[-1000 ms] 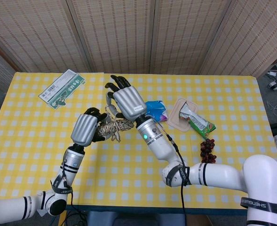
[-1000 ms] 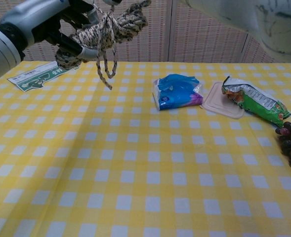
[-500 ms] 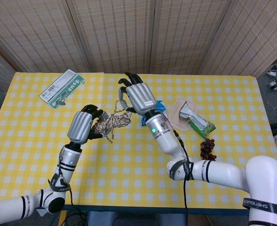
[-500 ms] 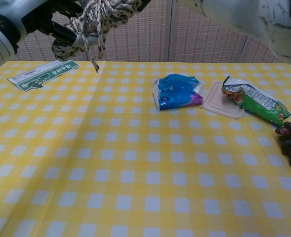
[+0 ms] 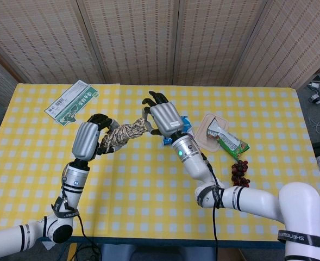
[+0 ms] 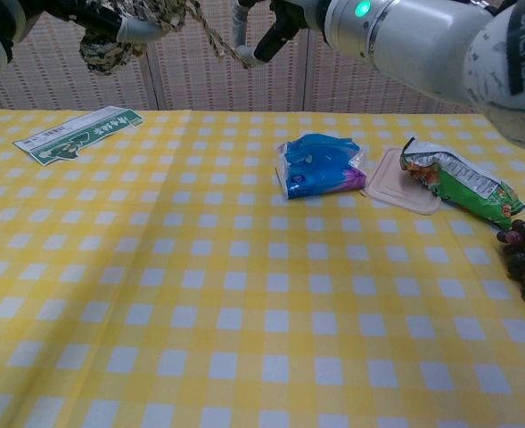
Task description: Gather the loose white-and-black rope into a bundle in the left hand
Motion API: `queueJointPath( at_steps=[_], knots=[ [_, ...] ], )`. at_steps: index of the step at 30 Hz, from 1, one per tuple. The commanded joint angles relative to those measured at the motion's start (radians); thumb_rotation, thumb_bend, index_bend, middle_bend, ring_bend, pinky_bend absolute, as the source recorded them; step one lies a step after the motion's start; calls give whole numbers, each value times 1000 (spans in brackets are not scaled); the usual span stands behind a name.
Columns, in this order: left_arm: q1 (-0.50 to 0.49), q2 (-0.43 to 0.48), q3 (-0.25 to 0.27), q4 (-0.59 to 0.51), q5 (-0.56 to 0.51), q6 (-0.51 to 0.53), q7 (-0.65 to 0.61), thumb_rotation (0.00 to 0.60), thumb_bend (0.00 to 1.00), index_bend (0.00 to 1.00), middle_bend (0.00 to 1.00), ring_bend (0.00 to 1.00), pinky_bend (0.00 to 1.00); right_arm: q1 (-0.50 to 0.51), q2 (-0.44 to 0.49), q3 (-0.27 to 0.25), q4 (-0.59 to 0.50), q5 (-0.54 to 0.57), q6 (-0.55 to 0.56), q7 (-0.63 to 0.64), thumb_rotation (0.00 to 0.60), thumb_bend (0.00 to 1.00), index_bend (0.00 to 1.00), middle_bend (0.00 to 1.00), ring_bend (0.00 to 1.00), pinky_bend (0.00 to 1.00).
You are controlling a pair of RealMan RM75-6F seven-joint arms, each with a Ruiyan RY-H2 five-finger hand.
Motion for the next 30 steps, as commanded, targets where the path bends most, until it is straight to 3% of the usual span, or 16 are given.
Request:
queueJointPath(
  at_steps=[1,20,30],
  knots=[
    [3,7,-8,-6,-4,5,4,600,249,681,713,490,243,-4,-5,-9,5,-6,-4,0,600,526,602,241,44,76],
    [1,48,-79,-9,-96,4,33,600,249,681,713,490,241,-39,-39,-67,5,-41,-26,-6,600,530,602,241,44,75],
    [1,59,-97,10,-132,8,42,600,250,681,713,490,241,-47,-43,-74,-13,-52,-34,-14,600,501,602,237,44,76]
  ],
)
